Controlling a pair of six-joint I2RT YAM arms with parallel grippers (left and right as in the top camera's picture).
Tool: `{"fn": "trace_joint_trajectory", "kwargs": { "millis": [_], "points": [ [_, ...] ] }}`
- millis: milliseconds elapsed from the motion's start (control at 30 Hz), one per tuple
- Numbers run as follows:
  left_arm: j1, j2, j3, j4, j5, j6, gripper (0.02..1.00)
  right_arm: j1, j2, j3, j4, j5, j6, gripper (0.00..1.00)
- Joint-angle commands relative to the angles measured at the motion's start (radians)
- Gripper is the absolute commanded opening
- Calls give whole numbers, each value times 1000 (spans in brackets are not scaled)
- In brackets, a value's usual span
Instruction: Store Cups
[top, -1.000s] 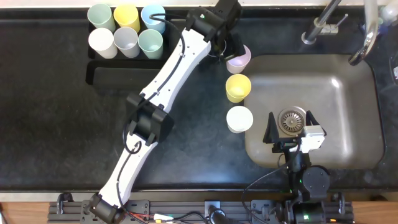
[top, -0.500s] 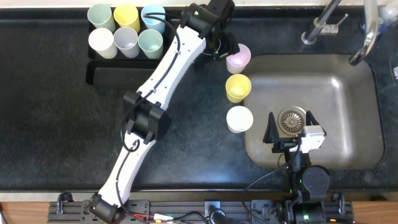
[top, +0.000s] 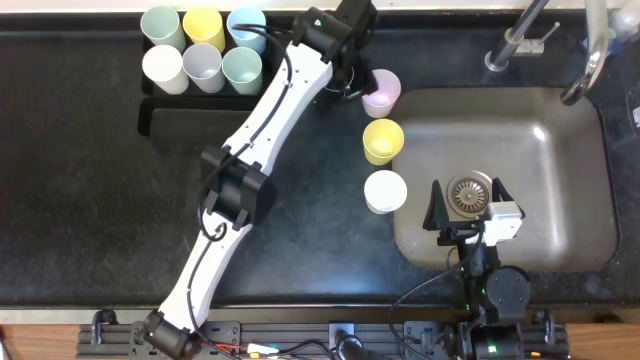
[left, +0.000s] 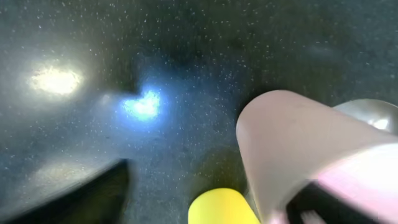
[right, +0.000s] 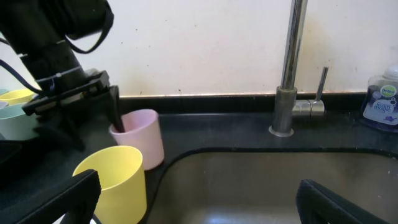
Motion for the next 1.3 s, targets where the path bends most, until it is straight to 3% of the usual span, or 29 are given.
{"fn": "trace_joint_trajectory", "kwargs": {
  "millis": [33,333,600,700,867,1033,1300],
  "points": [
    [-10,25,20,36,-1,-6,36,-6,-8,-13,4,-4,-7,998],
    [6,-53,21,46,-32,10,36,-6,-8,-13,4,-4,-7,998],
    [135,-431,18,-240,-222,16,36,-6,-8,-13,4,-4,-7,996],
    [244,-578,-59,-239,-265,103,36,-6,-8,-13,4,-4,-7,998],
    [490,-825,-454,-219,-271,114,38,-6,-8,-13,4,-4,-7,998],
    [684,-938,-917,106,-179,114,36,-6,-8,-13,4,-4,-7,998],
    [801,-916,-1041,180,-131,72,36,-6,-8,-13,4,-3,-7,996]
  ]
}}
